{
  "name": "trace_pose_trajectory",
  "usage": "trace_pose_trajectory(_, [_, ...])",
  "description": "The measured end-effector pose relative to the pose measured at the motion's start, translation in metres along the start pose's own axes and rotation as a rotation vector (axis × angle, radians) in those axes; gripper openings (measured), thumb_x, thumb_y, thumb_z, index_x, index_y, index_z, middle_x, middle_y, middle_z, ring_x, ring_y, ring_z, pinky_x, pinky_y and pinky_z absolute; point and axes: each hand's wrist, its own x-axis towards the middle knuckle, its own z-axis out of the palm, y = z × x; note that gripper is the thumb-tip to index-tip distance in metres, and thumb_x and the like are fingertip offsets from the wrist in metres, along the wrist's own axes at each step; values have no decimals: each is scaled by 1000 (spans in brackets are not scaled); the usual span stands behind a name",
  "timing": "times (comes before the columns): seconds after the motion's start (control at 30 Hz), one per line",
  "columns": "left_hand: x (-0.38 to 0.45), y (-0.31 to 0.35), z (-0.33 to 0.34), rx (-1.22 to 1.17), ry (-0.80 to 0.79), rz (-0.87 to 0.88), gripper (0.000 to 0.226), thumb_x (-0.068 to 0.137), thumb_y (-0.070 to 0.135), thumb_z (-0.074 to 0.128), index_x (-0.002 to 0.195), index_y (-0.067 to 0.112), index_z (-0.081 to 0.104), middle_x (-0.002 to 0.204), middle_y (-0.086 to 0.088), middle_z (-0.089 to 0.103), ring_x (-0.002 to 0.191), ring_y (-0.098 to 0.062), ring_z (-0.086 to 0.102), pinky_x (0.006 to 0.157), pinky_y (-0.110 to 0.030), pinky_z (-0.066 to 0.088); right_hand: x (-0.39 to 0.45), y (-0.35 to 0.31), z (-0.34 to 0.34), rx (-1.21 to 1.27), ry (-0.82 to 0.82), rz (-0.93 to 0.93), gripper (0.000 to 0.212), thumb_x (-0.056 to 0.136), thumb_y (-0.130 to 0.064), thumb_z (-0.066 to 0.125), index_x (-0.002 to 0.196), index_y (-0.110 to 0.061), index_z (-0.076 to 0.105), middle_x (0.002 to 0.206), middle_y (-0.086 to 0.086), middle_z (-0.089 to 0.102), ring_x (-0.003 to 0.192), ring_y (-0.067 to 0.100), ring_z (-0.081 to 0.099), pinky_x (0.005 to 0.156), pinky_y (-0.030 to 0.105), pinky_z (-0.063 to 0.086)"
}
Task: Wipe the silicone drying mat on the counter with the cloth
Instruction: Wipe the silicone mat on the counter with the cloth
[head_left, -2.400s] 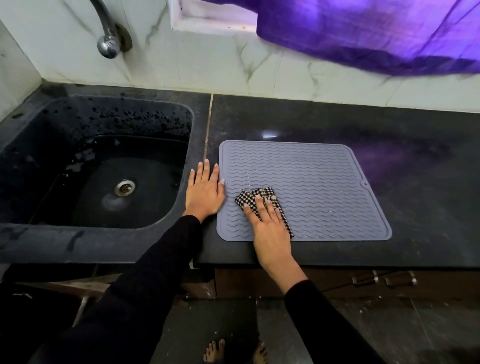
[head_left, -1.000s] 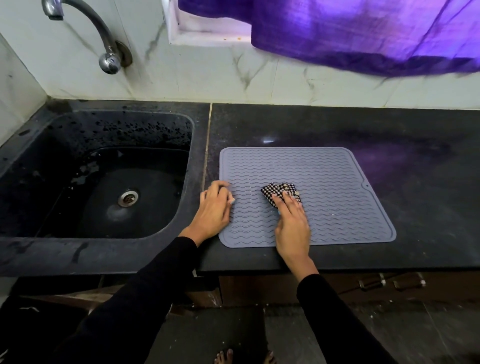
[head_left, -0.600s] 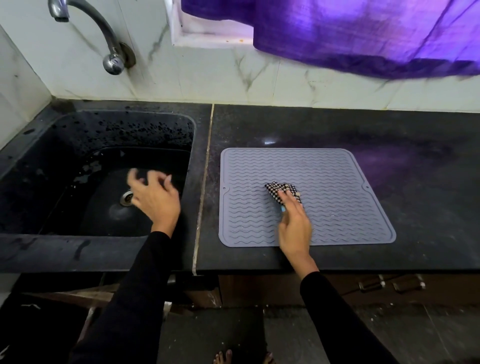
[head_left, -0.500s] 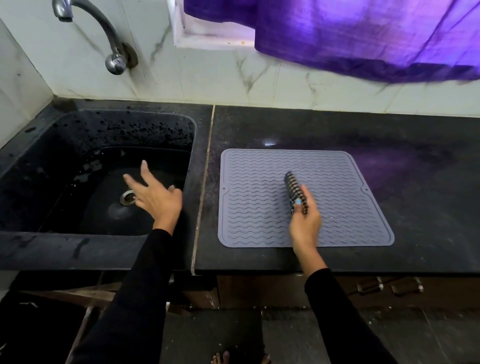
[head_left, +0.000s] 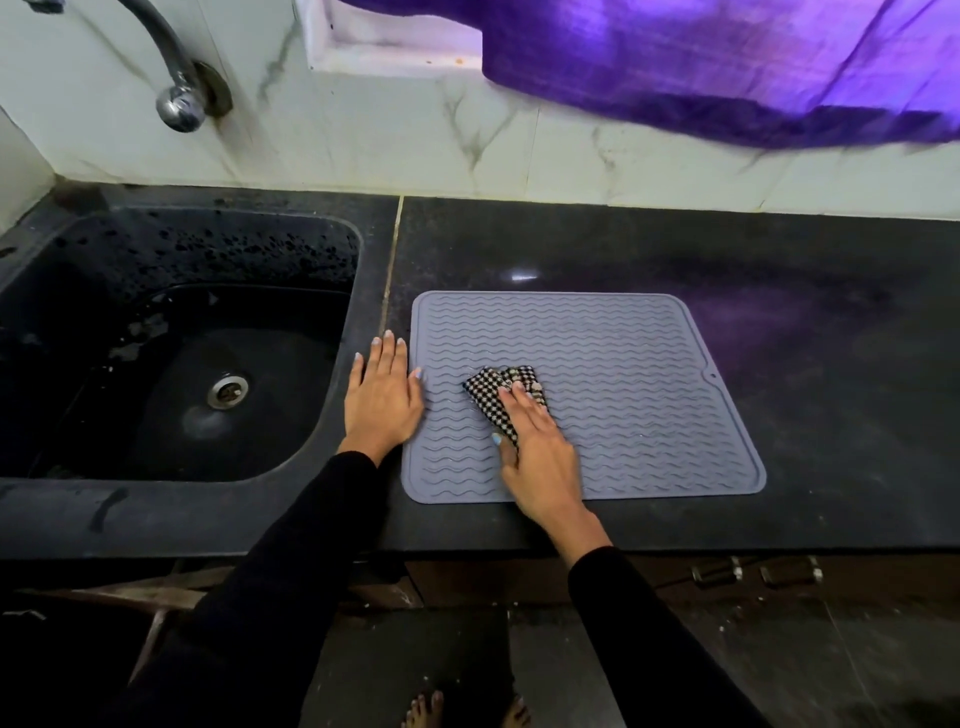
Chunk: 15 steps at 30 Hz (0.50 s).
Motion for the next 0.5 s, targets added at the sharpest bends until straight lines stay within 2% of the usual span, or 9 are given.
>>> trace_pose_trajectory(0.1, [0, 0, -1, -8, 21, 2, 53, 99, 32, 25, 146, 7, 21, 156, -8, 15, 145, -19, 7, 117, -39, 1, 1, 1, -4, 17, -7, -28, 55, 92, -19, 48, 143, -28, 30, 152, -10, 28, 138, 9, 28, 110, 24, 24])
trace_pose_trajectory(0.17, [0, -1, -2, -18, 9, -5, 53, 99, 33, 24, 146, 8, 20, 156, -7, 14, 145, -18, 7, 117, -39, 1, 4, 2, -10, 182, -20, 28, 50, 94, -18, 48, 140, -29, 36, 144, -7, 41, 122, 10, 46, 100, 23, 34])
trace_pose_trajectory(0.2, [0, -1, -2, -24, 2, -7, 53, 99, 33, 24, 146, 8, 20, 156, -7, 13, 145, -18, 6, 117, -38, 1, 8, 6, -16, 383, -31, 121, 46, 94, -18, 48, 138, -27, 40, 136, -4, 49, 108, 11, 52, 89, 21, 41])
trace_pose_trajectory(0.27, [0, -1, -2, -35, 1, -9, 53, 99, 34, 24, 146, 9, 20, 157, -6, 13, 145, -17, 6, 117, -38, 1, 21, 17, -38, 1045, -39, 409, 39, 96, -13, 43, 135, -15, 46, 121, 5, 59, 93, 14, 56, 72, 20, 45])
trace_pose_trajectory(0.3, [0, -2, -2, -42, -1, -11, 53, 99, 34, 24, 146, 9, 20, 156, -6, 13, 145, -17, 6, 117, -38, 1, 27, 27, -48, 1315, 9, 547, 37, 97, -12, 41, 133, -8, 47, 114, 8, 62, 90, 16, 58, 70, 22, 47])
trace_pose_trajectory(0.33, [0, -2, -2, -46, 3, -9, 53, 99, 34, 24, 146, 9, 21, 156, -6, 14, 145, -17, 7, 117, -37, 1, 29, 38, -56, 1414, 106, 621, 36, 97, -12, 40, 132, -4, 46, 111, 8, 62, 90, 17, 59, 72, 25, 49])
trace_pose_trajectory(0.4, [-1, -2, -1, -51, 12, -10, 57, 97, 38, 19, 146, 9, 22, 156, -6, 15, 144, -17, 8, 117, -37, 1, 33, 48, -73, 1237, 264, 609, 38, 96, -12, 42, 134, -6, 45, 123, 9, 60, 105, 19, 58, 85, 29, 50])
trace_pose_trajectory(0.47, [-2, -2, -2, -57, 7, -15, 66, 90, 43, 13, 146, 9, 23, 156, -6, 16, 144, -17, 9, 117, -37, 2, 32, 48, -83, 729, 332, 426, 42, 95, -15, 45, 137, -13, 44, 135, 7, 53, 119, 20, 52, 102, 34, 42])
trace_pose_trajectory(0.5, [-2, -1, -2, -58, 11, -15, 68, 88, 44, 12, 146, 9, 23, 156, -6, 16, 144, -17, 9, 117, -37, 2, 30, 43, -83, 500, 310, 340, 44, 95, -17, 46, 138, -15, 41, 135, 7, 52, 119, 22, 52, 102, 34, 40])
